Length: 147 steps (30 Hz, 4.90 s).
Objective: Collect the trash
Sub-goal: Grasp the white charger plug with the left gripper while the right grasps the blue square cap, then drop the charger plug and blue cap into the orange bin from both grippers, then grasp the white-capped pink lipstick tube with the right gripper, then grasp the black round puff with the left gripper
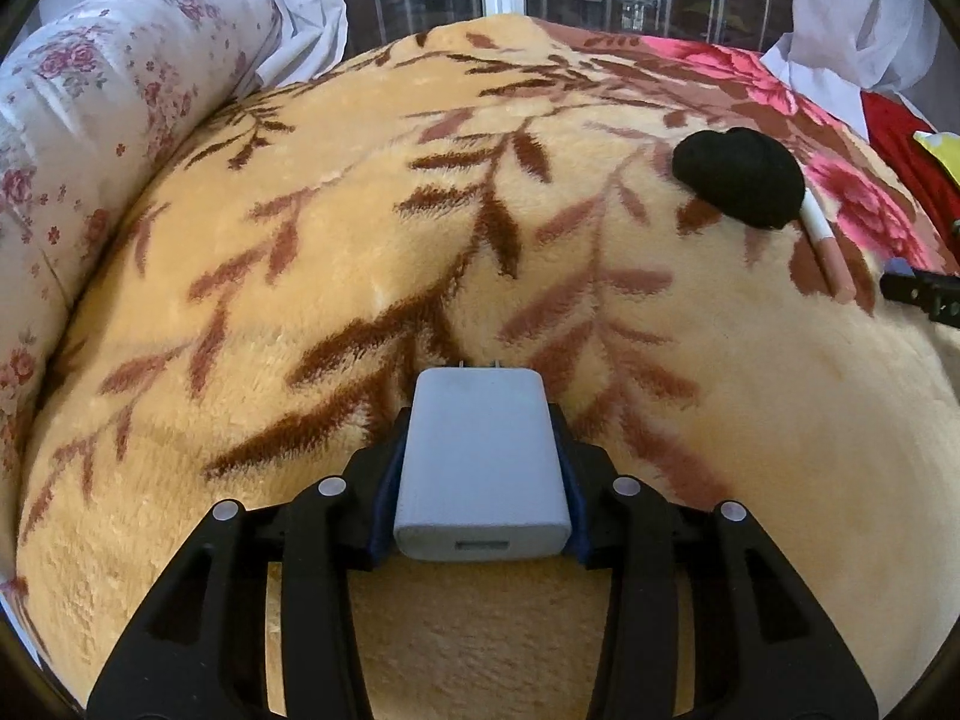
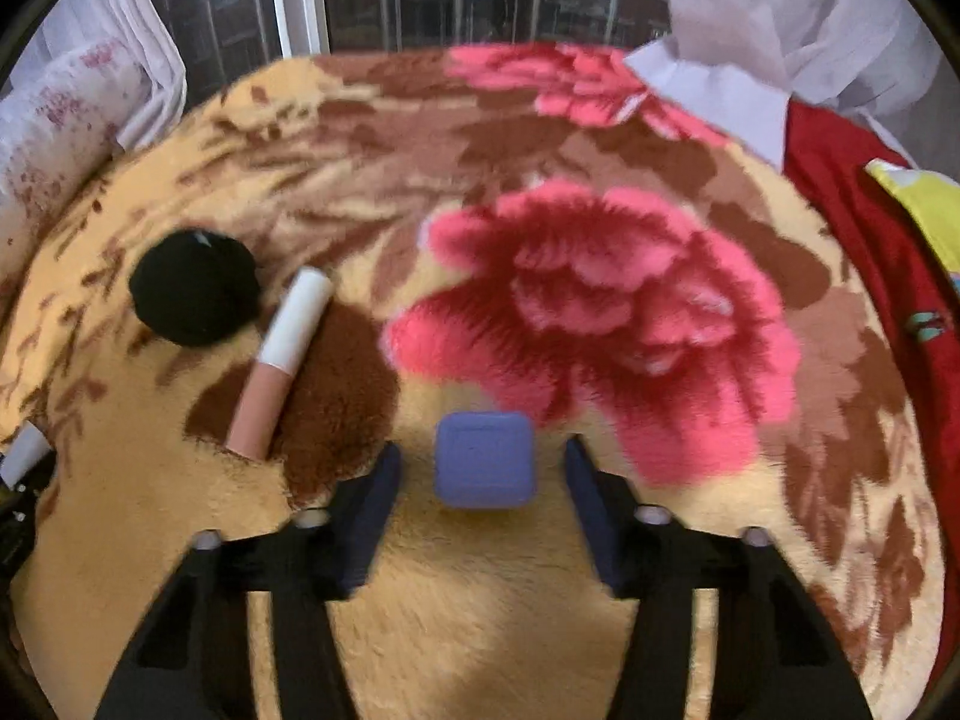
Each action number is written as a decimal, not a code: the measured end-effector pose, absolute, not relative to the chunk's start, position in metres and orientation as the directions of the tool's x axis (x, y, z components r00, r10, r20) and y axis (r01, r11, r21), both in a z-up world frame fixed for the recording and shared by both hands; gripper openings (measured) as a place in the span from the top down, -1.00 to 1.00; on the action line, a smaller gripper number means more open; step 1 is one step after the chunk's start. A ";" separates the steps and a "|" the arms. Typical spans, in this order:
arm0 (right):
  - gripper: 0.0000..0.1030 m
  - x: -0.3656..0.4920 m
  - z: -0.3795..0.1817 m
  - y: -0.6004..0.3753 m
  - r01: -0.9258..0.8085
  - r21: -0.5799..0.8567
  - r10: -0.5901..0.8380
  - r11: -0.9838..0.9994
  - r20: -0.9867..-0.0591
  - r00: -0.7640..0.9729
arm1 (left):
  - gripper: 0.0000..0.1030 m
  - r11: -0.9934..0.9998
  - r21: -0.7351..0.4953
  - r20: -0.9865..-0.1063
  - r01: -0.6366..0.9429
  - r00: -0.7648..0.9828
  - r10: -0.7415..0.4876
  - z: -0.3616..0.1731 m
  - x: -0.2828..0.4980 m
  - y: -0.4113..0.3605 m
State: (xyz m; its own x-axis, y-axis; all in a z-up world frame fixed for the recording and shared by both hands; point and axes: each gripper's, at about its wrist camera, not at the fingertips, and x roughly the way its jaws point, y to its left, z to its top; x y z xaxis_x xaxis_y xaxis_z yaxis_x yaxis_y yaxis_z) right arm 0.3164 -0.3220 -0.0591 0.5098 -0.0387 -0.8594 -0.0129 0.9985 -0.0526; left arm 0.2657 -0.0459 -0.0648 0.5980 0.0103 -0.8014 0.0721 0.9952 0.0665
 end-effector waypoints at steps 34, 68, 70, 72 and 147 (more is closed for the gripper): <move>0.38 0.076 0.000 -0.233 -0.146 0.167 0.219 0.975 -0.644 0.733 | 0.24 0.992 0.049 -0.695 0.114 0.717 -0.048 -0.035 0.154 -0.042; 0.17 -0.013 -0.138 -0.182 -0.177 0.211 0.265 0.961 -0.884 0.385 | -0.08 0.965 -0.015 -0.943 0.261 0.318 -0.100 -0.171 0.032 -0.037; -0.12 -0.012 -0.141 -0.186 -0.152 0.213 0.256 0.965 -0.889 0.381 | -0.37 0.968 -0.005 -0.942 0.252 0.323 -0.089 -0.172 0.031 -0.035; -0.12 -0.014 -0.139 -0.190 -0.139 0.225 0.262 0.964 -0.883 0.389 | -0.37 0.967 -0.004 -0.936 0.253 0.339 -0.092 -0.169 0.029 -0.034; 0.66 0.259 -0.056 -0.336 0.160 0.433 0.189 0.887 -0.658 0.729 | -0.64 0.950 -0.061 -0.735 0.307 0.631 -0.250 -0.008 0.321 -0.143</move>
